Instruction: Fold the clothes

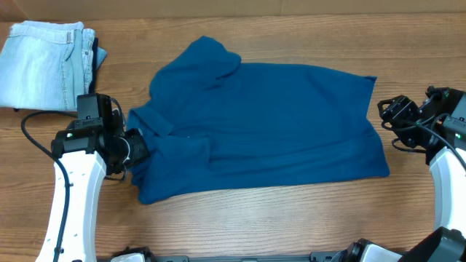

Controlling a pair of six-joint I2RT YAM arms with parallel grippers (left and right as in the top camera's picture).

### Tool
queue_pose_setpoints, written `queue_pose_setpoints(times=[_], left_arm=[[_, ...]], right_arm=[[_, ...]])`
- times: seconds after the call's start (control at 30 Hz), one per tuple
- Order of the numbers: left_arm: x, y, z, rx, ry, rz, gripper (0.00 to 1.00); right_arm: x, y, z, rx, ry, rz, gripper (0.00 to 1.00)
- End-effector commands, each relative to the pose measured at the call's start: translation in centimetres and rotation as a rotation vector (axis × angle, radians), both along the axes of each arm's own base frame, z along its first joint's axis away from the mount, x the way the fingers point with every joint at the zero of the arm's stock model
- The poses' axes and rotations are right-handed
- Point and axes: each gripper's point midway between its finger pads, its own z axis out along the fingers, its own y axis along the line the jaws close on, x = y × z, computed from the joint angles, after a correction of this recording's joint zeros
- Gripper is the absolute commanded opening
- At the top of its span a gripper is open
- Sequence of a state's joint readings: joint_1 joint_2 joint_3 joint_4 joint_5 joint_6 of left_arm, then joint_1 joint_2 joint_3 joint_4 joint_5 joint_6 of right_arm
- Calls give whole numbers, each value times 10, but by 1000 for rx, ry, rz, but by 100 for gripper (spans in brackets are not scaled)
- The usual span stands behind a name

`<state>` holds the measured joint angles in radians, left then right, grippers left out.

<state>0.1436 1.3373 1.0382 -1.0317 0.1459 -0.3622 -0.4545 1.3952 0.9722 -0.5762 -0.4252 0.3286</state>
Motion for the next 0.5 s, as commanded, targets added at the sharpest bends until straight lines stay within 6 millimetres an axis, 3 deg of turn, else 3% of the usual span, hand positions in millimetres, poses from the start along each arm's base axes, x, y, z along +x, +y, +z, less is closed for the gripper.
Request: queue_pose_setpoints(times=[0.0, 0.17, 0.3, 0.47], left_arm=[[16, -4, 6, 11, -74, -90, 53], [44, -26, -1, -65, -157, -243, 62], [59, -39, -23, -156, -141, -267, 64], [68, -52, -57, -264, -84, -279, 56]], right_arm=[[8, 10, 9, -11, -39, 51, 68], [10, 23, 8, -7, -35, 86, 72], [6, 36, 3, 7, -5, 118, 72], [3, 41, 1, 14, 14, 128, 73]])
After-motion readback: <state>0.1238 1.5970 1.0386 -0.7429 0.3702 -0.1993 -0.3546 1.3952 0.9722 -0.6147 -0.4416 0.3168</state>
